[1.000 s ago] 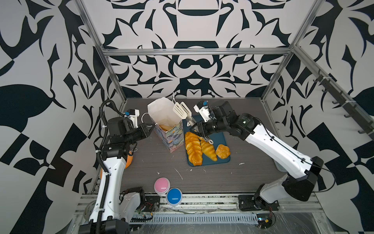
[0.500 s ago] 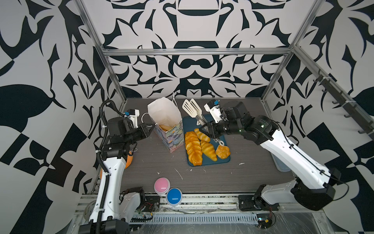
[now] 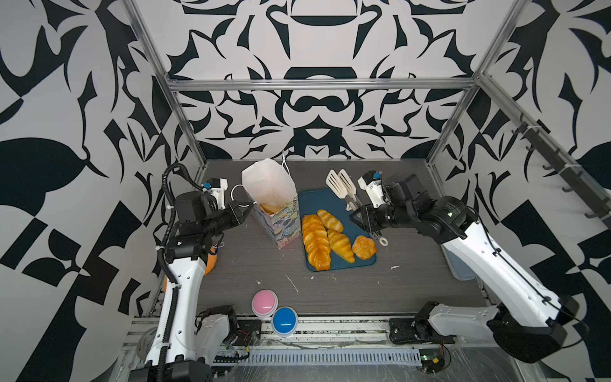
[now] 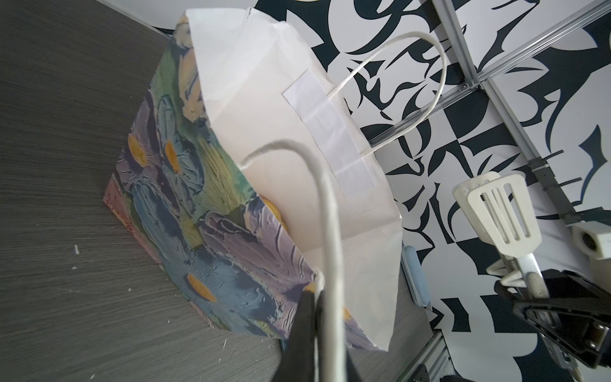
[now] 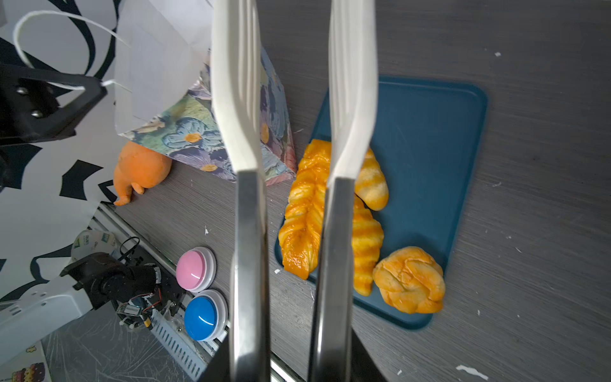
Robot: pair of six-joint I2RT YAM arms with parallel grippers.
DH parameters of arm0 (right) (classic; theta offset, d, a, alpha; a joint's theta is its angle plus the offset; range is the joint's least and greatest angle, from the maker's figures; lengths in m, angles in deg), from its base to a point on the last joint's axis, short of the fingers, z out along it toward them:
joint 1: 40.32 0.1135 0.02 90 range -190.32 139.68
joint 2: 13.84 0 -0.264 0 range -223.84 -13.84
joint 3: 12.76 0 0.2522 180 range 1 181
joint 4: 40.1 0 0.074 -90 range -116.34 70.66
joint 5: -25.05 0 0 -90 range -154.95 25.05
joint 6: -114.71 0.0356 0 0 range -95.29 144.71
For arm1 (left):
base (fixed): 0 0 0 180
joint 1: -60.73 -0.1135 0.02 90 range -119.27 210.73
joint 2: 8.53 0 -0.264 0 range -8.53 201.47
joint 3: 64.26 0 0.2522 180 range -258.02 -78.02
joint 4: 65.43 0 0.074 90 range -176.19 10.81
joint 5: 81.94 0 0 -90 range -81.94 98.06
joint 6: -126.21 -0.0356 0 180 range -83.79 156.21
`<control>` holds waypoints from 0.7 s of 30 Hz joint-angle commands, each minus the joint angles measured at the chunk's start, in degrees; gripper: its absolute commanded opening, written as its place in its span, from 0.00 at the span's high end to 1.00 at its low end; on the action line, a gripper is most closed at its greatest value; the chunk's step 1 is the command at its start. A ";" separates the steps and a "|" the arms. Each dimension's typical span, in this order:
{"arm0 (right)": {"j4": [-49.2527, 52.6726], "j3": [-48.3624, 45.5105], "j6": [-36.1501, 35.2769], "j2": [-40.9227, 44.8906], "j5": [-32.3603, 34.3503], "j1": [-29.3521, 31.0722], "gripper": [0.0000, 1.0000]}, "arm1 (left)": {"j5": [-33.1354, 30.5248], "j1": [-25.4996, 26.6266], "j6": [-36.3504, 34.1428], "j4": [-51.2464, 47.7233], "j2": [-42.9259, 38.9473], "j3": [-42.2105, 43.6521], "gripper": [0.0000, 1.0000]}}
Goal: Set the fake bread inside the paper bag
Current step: 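Withdraw the empty tongs with the right gripper toward the knot roll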
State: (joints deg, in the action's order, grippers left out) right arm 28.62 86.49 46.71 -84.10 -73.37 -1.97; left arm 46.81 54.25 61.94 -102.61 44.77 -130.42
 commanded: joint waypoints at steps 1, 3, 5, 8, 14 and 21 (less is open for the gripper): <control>0.94 -0.75 0.76 2.12 0.87 -1.10 0.62 | 0.81 -0.20 0.28 -0.44 -0.66 -0.20 1.00; 1.87 -1.65 0.86 2.45 0.87 -1.66 0.62 | 0.88 -0.20 0.28 -0.32 -0.59 -0.21 1.00; 2.56 -2.63 0.94 2.96 0.96 -2.18 0.61 | 1.00 -0.21 0.30 -0.15 -0.48 -0.31 1.00; 3.53 -4.11 1.39 3.29 0.90 -3.21 0.61 | 1.07 -0.20 0.35 -0.14 -0.41 -0.33 1.00; 5.11 -7.37 2.39 4.06 -0.13 -4.59 0.61 | 1.16 -0.20 0.41 -0.15 -0.30 -0.20 1.00; 7.99 -10.82 2.89 4.34 -0.62 -6.23 0.61 | 1.49 -0.20 0.85 0.17 0.05 -0.30 1.00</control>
State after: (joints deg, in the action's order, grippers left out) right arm 36.01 75.96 48.87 -81.36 -73.46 -7.65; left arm 46.94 54.25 62.27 -102.61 44.79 -130.42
